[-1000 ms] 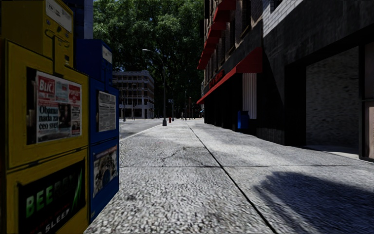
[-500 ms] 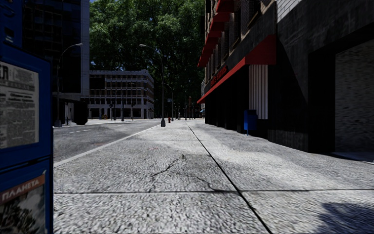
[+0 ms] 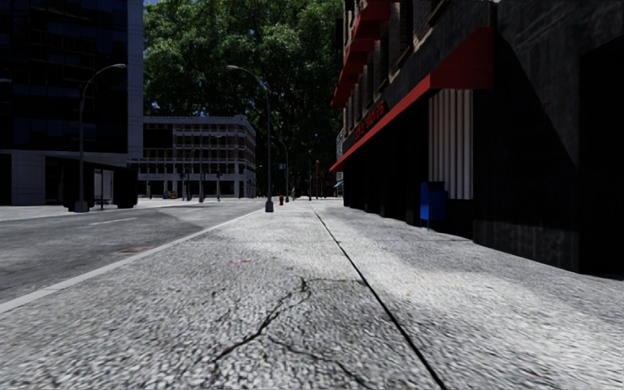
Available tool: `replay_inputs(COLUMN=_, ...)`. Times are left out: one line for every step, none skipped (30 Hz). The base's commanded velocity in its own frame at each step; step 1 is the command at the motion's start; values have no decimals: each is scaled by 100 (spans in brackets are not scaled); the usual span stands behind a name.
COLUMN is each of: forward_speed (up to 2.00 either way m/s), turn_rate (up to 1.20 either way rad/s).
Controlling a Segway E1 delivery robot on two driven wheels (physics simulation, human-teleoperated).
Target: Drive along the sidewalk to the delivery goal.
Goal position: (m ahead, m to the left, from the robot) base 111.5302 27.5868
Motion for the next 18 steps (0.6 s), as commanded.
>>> replay_inputs(forward_speed=200, turn_rate=0)
replay_inputs(forward_speed=200, turn_rate=0)
replay_inputs(forward_speed=200, turn_rate=0)
replay_inputs(forward_speed=200, turn_rate=0)
replay_inputs(forward_speed=200, turn_rate=0)
replay_inputs(forward_speed=200, turn_rate=0)
replay_inputs(forward_speed=200, turn_rate=0)
replay_inputs(forward_speed=200, turn_rate=0)
replay_inputs(forward_speed=200, turn_rate=0)
replay_inputs(forward_speed=200, turn_rate=0)
replay_inputs(forward_speed=200, turn_rate=0)
replay_inputs(forward_speed=200, turn_rate=0)
replay_inputs(forward_speed=200, turn_rate=0)
replay_inputs(forward_speed=200, turn_rate=0)
replay_inputs(forward_speed=200, turn_rate=0)
replay_inputs(forward_speed=200, turn_rate=0)
replay_inputs(forward_speed=200, turn_rate=0)
replay_inputs(forward_speed=200, turn_rate=0)
